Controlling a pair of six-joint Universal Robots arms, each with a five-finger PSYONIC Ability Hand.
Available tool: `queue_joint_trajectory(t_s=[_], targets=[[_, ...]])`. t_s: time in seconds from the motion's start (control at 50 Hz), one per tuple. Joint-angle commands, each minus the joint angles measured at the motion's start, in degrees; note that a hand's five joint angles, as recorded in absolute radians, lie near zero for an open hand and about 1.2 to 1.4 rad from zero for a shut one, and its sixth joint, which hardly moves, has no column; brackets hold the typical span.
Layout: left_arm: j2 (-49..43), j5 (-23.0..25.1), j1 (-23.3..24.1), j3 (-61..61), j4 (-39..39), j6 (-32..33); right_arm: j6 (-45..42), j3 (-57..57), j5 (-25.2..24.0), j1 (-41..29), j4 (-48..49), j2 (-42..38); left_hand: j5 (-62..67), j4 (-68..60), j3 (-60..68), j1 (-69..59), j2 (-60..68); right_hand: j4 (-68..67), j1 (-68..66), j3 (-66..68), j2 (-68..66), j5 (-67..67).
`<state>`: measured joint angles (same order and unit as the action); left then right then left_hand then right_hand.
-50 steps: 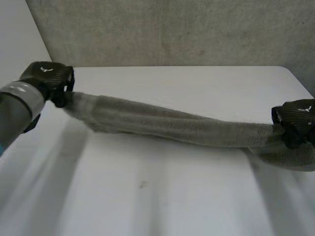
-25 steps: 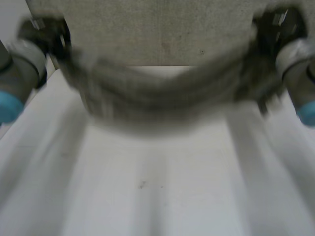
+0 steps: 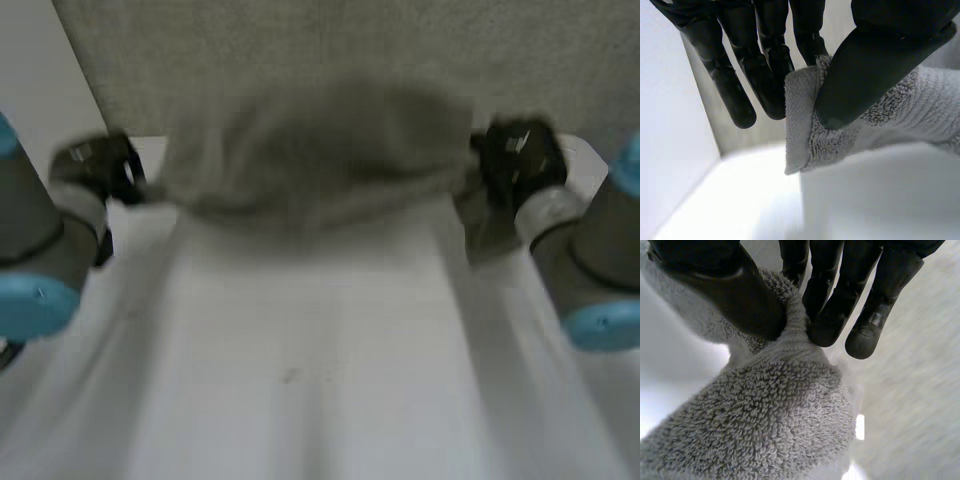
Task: Fold the towel.
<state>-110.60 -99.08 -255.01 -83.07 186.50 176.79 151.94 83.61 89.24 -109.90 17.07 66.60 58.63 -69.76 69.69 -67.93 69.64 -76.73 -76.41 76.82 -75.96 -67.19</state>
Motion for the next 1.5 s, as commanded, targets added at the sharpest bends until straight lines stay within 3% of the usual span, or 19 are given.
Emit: queue_joint_trajectory(t_s=[0.02, 0.18, 0.34, 0.44, 0.58, 0.92, 1.18, 1.5], targets=[[-1.55, 0.11, -0.13, -13.24, 3.16, 8.91, -2.17, 7.18, -1.35, 0.12, -0.11, -5.51, 11.37, -10.24, 10.31, -12.07, 10.36, -3.27, -3.59, 3.18, -4.04, -2.81], [2.13, 0.38, -0.48, -20.55, 2.64, 10.77, -9.47, 13.24, -1.17, 0.82, -0.37, -3.93, 11.37, -10.24, 10.31, -12.07, 10.36, -3.27, -3.59, 3.18, -4.04, -2.81], [10.74, 0.38, -0.4, -24.51, 1.77, 10.95, -12.45, 17.2, -1.61, 0.91, -6.61, 3.54, 11.37, -10.24, 10.31, -12.07, 10.36, -3.27, -3.59, 3.18, -4.04, -2.81], [15.93, 0.47, -0.4, -26.61, -0.69, 10.95, -15.26, 18.87, -6.96, 1.17, -20.82, 7.75, 11.37, -10.24, 10.31, -12.07, 10.36, -3.27, -3.59, 3.18, -4.04, -2.81], [20.68, 2.92, -0.4, -28.64, -3.33, 10.95, -15.53, 18.78, -9.44, 3.81, -24.01, 9.52, 11.37, -10.24, 10.31, -12.07, 10.36, -3.27, -3.59, 3.18, -4.04, -2.81], [25.61, 4.51, -1.54, -31.1, -9.57, 11.21, -18.17, 21.15, -9.52, 6.45, -29.73, 13.56, 11.37, -10.24, 10.31, -12.07, 10.36, -3.27, -3.59, 3.18, -4.04, -2.81], [26.05, 4.6, -1.89, -32.86, -9.49, 20.69, -21.07, 21.5, -12.69, 7.94, -32.45, 14.26, 11.37, -10.24, 10.31, -12.07, 10.36, -0.98, -1.3, 0.89, -1.74, -0.52], [25.35, 6.53, -3.47, -31.02, -11.77, 21.76, -21.16, 21.42, -12.86, 9.17, -35.08, 14.18, 11.37, -10.24, 10.31, -12.07, 10.36, -3.27, -3.59, 3.18, -4.04, -2.81]])
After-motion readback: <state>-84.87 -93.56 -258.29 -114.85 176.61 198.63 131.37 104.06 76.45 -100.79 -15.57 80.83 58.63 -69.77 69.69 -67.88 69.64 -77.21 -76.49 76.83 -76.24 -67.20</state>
